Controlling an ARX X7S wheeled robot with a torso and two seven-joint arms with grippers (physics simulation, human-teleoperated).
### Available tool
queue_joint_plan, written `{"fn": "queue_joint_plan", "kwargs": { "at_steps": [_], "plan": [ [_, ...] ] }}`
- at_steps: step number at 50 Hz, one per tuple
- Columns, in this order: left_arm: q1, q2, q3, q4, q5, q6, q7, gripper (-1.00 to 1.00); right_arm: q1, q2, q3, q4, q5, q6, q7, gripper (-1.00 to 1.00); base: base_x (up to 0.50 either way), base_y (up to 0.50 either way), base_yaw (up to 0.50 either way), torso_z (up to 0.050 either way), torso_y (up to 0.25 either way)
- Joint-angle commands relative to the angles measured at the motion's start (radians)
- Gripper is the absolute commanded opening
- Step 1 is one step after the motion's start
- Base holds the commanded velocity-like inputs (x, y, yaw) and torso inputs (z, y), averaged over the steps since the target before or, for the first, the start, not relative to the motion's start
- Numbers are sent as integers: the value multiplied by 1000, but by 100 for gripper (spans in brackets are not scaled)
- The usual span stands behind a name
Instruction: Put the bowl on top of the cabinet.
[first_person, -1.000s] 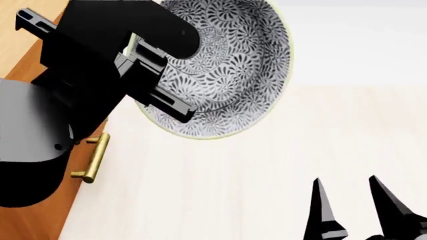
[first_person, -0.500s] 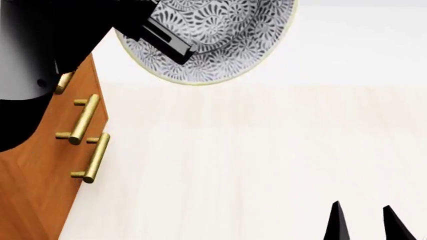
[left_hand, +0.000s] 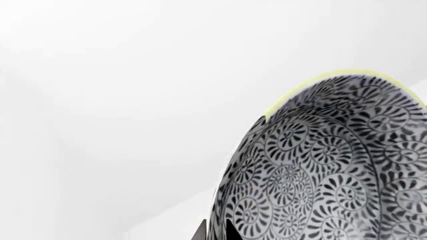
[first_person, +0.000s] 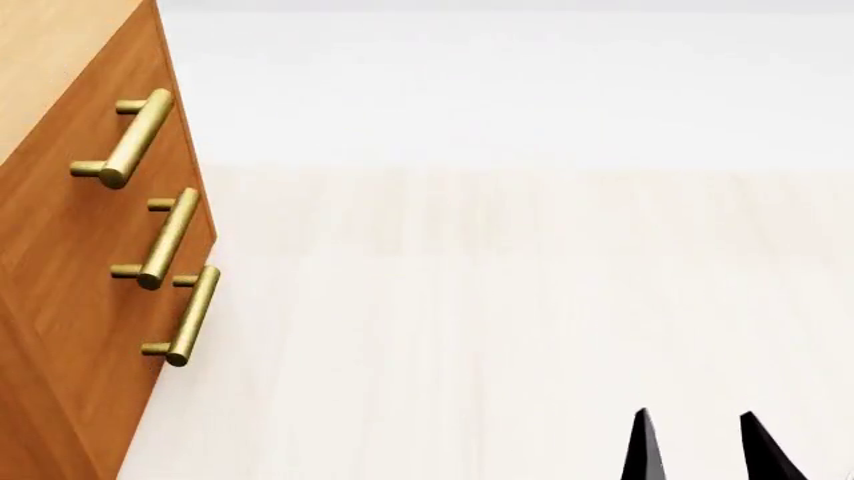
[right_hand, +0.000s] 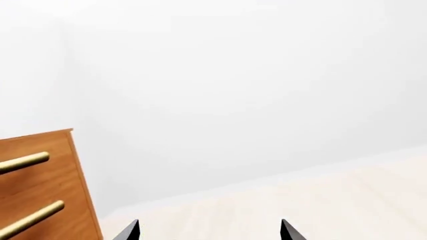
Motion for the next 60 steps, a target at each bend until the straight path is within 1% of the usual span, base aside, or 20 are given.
{"fn": "queue_joint_plan", "kwargs": {
  "at_steps": [1,7,10,18,20,24,26,27,31,33,38,39,43,47,50,52,54,56,59,60],
  "plan": [
    [-85,7,-90,-242,28,69,46,-100,4,-1,-8,-7,-29,3,10,100,0,0,0,0,0],
    [-126,28,-152,-421,12,108,70,-100,6,-2,-12,-11,-41,6,15,100,0,0,0,0,2],
    [-143,30,-161,-472,18,134,92,-100,7,-5,-15,-8,-51,7,17,100,0,0,0,0,0],
    [-204,57,-107,-674,105,232,206,-100,23,-11,-8,24,-24,18,2,100,0,0,0,0,0],
    [-215,68,-119,-739,107,256,213,-100,36,-19,-14,41,-40,22,5,100,0,0,0,0,0],
    [-282,132,-84,-975,168,345,314,-100,38,-17,-9,47,-28,25,0,100,0,0,0,0,0],
    [-289,140,-100,-1014,178,361,314,-100,37,-16,-7,45,-24,24,-1,100,0,0,0,0,0],
    [-282,134,-138,-1015,173,357,285,-100,37,-17,-7,47,-29,23,2,100,0,0,0,0,0],
    [-263,141,-207,-1015,255,356,294,-100,43,-19,-6,53,-19,28,-5,100,0,0,0,0,0],
    [-245,138,-274,-1015,299,344,280,-100,47,-22,-9,58,-22,30,-6,100,0,0,0,5,5],
    [-215,128,-478,-1016,430,351,204,-100,44,-19,-6,53,-20,31,-5,100,0,0,0,0,0],
    [-208,120,-543,-1016,446,363,165,-100,45,-19,-4,55,-17,31,-6,100,0,0,0,0,0],
    [-192,116,-712,-1016,558,361,90,-100,40,-16,2,51,-7,28,-10,100,0,0,0,0,0],
    [-181,122,-844,-1016,679,350,52,-100,31,-11,9,40,-1,24,-9,100,0,0,0,0,0],
    [-182,133,-913,-1016,770,348,63,-100,33,-14,7,43,-3,24,-11,100,0,0,0,0,0],
    [-184,131,-977,-1016,815,377,3,-100,35,-15,6,45,-4,25,-12,100,0,0,0,0,0],
    [-186,133,-1020,-1016,856,380,-6,-100,35,-15,7,45,-6,24,-11,100,0,0,0,0,0],
    [-189,132,-1068,-1015,890,394,-62,-100,31,-13,9,41,-3,23,-11,100,0,0,0,0,0],
    [-191,130,-1118,-1015,931,426,-128,-100,30,-12,11,39,-2,23,-11,100,0,0,0,0,3],
    [-192,130,-1128,-1015,941,426,-127,-100,30,-12,11,38,-2,22,-11,100,0,0,0,0,0]
  ]
}}
